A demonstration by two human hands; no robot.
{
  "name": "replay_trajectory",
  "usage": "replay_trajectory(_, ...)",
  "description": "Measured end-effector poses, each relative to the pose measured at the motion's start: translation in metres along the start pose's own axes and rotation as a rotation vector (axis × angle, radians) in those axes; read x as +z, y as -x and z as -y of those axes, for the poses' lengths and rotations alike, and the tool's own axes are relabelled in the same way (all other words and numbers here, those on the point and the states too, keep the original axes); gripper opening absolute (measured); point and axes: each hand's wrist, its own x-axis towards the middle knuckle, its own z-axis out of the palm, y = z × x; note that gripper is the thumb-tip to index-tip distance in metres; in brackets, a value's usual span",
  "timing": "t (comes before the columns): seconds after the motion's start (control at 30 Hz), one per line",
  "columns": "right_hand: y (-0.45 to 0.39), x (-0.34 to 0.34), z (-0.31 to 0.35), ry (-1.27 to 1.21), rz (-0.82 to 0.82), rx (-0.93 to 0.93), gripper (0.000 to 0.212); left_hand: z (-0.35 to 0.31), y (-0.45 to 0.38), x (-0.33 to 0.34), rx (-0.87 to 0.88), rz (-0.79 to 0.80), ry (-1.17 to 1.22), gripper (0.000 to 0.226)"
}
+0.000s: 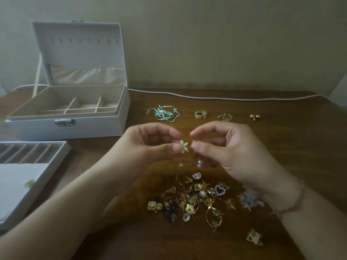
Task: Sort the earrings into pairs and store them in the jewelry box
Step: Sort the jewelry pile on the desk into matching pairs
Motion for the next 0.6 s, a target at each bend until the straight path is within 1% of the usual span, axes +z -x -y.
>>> replay_trajectory(0.1,0.002,0.007,0.001,-0.026,-0.015,0.006,0.012,0.0,0.0,0.002,0.012,-0.013,0.006,0.025)
replay_trajectory(0.2,0.003,0.009,0.0,0.018,-0.076,0.007,0.011,0.001,0.0,0.001,0.015,-0.06,-0.063,0.023)
replay_trajectory(0.27,0.003,0.011,0.0,0.061,-0.109,0.007,0.011,0.002,0.001,0.002,-0.013,-0.069,-0.095,0.022)
replay_trajectory(0.33,0.005,0.013,0.001,0.083,-0.098,0.011,0.009,0.002,0.002,0.003,-0.036,-0.057,-0.126,0.021)
replay_trajectory(0.43,0.007,0.014,0.002,0.125,-0.056,0.013,0.009,0.002,0.002,0.004,0.013,-0.057,-0.25,0.017)
replay_trajectory(0.53,0.007,0.012,0.002,0.18,-0.044,0.017,0.01,0.004,0.001,0.005,0.082,-0.097,-0.409,0.017)
replay_trajectory(0.6,0.007,0.011,0.004,0.193,-0.038,0.007,0.007,0.004,0.001,0.006,0.1,-0.115,-0.469,0.018)
